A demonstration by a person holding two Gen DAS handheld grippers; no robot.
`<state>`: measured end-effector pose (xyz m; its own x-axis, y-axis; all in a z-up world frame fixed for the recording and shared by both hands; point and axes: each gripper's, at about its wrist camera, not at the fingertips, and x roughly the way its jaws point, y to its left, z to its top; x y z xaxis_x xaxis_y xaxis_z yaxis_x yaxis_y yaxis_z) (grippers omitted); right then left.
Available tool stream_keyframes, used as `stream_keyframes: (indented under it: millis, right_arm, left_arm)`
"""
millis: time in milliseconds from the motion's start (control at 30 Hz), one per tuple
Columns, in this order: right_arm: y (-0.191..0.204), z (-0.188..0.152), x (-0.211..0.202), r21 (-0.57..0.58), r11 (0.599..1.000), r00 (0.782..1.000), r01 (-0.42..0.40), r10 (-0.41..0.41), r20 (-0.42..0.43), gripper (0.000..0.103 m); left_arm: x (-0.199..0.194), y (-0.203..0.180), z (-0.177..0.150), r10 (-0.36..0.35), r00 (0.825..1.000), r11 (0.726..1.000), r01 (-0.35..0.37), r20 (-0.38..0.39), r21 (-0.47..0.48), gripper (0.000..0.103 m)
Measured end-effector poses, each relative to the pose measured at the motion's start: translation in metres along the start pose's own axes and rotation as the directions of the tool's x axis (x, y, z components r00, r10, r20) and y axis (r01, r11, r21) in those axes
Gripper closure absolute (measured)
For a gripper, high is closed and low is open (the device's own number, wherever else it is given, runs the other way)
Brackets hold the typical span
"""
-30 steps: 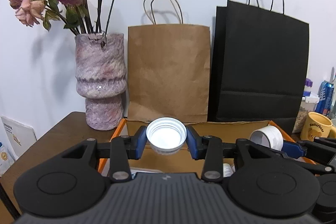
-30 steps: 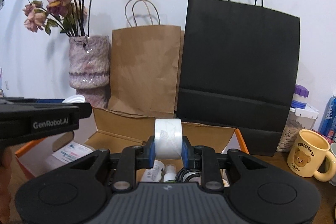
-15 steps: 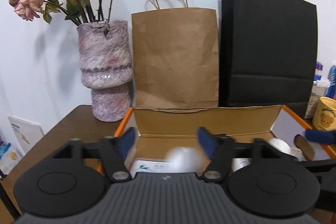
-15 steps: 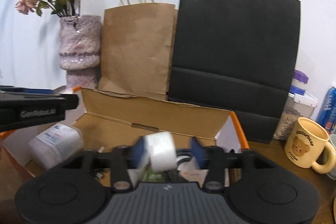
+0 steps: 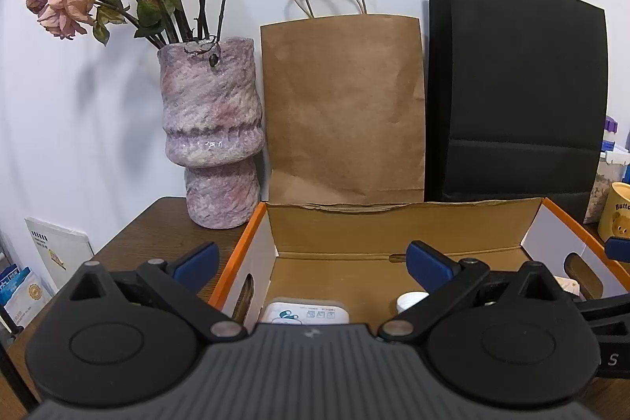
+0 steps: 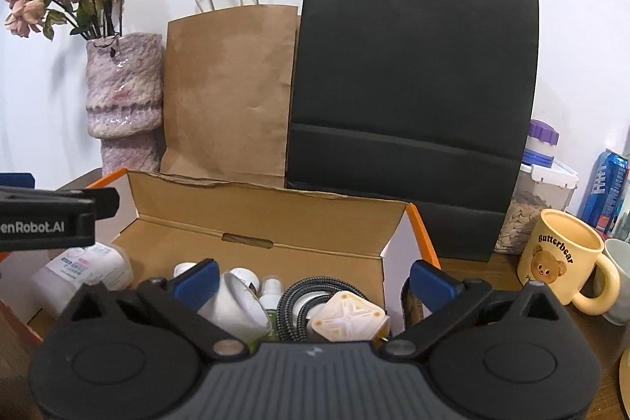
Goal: Organize rigid objects
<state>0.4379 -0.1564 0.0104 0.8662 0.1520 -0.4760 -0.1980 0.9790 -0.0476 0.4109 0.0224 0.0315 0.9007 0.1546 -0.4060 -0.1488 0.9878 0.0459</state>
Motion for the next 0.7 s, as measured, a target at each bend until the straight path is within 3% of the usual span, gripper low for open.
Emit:
stream_keyframes:
  millis: [700]
  right_arm:
    - [-0.01, 0.002, -0.039, 0.045, 0.999, 0.998, -0.009, 0.006, 0.057, 0.0]
  left_arm:
    - [-0.035, 0.011, -0.002, 0.01, 1.0, 1.0, -0.01, 0.028, -0.021, 0.0]
